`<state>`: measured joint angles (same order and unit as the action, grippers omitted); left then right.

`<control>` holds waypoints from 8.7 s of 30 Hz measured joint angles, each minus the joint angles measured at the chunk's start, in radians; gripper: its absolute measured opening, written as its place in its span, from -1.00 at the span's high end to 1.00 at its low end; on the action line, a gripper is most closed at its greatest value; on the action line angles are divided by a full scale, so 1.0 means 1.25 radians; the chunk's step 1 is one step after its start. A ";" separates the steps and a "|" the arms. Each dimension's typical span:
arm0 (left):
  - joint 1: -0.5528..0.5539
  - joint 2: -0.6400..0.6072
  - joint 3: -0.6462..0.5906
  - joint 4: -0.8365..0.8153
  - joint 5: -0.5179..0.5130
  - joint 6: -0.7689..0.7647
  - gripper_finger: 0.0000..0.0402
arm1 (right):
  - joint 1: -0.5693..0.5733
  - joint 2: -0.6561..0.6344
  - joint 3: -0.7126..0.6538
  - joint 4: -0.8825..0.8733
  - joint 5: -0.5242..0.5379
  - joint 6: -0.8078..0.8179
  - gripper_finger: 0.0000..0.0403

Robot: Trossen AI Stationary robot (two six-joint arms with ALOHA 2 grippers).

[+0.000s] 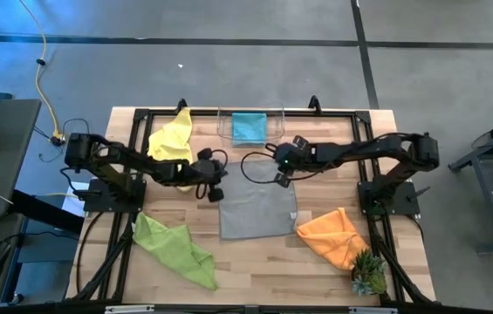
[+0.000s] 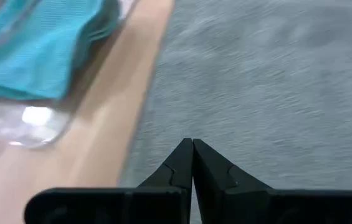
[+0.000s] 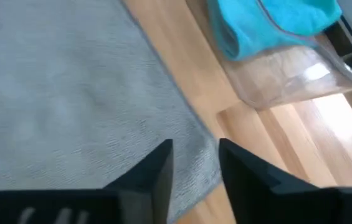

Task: Fold microfiber towels
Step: Fold the gray towel

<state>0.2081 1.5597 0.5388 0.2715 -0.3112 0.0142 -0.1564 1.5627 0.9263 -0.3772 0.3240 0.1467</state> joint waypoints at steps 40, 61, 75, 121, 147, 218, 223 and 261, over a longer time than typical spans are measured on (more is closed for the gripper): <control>-0.016 0.028 0.002 -0.206 0.045 -0.023 1.00 | -0.064 -0.042 -0.263 0.196 -0.175 0.100 0.99; -0.266 0.036 0.016 -0.096 0.178 -0.212 1.00 | 0.001 0.045 -0.193 0.428 -0.155 0.240 0.99; -0.275 -0.183 -0.017 -0.211 0.077 -0.196 1.00 | -0.011 0.352 0.077 0.440 -0.141 0.155 0.99; -0.512 -0.033 -0.070 -0.103 0.120 -0.015 0.25 | 0.493 0.091 0.002 0.204 -0.125 0.134 0.26; -0.533 0.011 -0.035 -0.081 0.040 -0.180 1.00 | 0.681 0.187 0.003 0.089 0.045 0.147 0.26; 0.066 -0.106 -0.032 -0.079 0.039 -0.107 0.66 | 0.151 -0.025 -0.033 -0.120 0.011 0.215 0.74; 0.069 -0.140 -0.032 -0.109 0.064 -0.098 0.42 | 0.143 -0.025 0.006 -0.216 0.050 0.247 0.38; -0.152 -0.035 -0.032 -0.127 0.261 -0.161 1.00 | 0.104 -0.039 -0.307 0.259 -0.170 0.232 0.99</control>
<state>0.0185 1.5162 0.4984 0.1128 0.0154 -0.1867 -0.0263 1.5136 0.5430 -0.0537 0.1120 0.4369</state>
